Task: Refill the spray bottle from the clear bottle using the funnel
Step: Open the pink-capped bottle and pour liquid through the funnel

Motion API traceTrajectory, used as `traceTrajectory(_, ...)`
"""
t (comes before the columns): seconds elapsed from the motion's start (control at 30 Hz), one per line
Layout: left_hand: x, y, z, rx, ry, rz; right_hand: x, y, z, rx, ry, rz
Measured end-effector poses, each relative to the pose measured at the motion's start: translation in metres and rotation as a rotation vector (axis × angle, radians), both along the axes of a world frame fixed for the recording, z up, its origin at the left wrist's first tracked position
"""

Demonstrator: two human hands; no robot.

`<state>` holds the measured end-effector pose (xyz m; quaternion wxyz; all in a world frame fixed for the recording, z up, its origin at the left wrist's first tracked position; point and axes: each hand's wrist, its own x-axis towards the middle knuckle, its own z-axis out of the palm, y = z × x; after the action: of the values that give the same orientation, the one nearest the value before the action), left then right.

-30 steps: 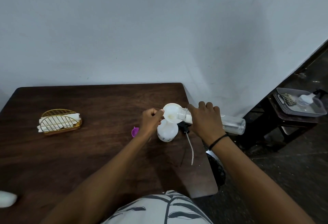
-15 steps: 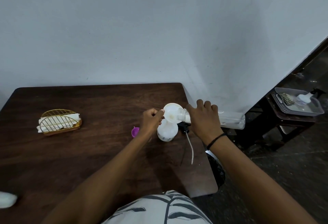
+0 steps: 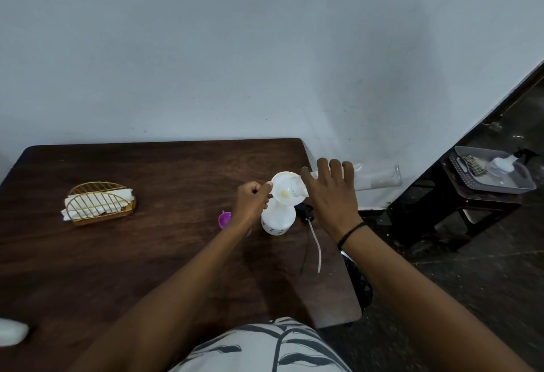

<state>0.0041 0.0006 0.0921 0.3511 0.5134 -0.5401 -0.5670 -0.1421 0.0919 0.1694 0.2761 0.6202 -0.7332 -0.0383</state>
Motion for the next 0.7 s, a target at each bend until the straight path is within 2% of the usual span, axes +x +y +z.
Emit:
traceTrajectory(0.43, 0.008, -0.005, -0.005, -0.024, -0.049, 0.04, 0.004, 0.002, 0.0, 0.039, 0.033, -0.026)
traceTrajectory(0.5, 0.017, -0.009, -0.014, -0.103, -0.147, 0.067, 0.004, 0.002, -0.002, 0.006, 0.007, -0.041)
traceTrajectory(0.57, 0.028, -0.014, -0.027, -0.215, -0.333, 0.052, 0.004, 0.005, -0.002, -0.022, -0.039, -0.056)
traceTrajectory(0.7, 0.055, -0.015, -0.049, -0.468, -0.689, -0.095, 0.007, 0.012, 0.003, -0.025, -0.145, -0.104)
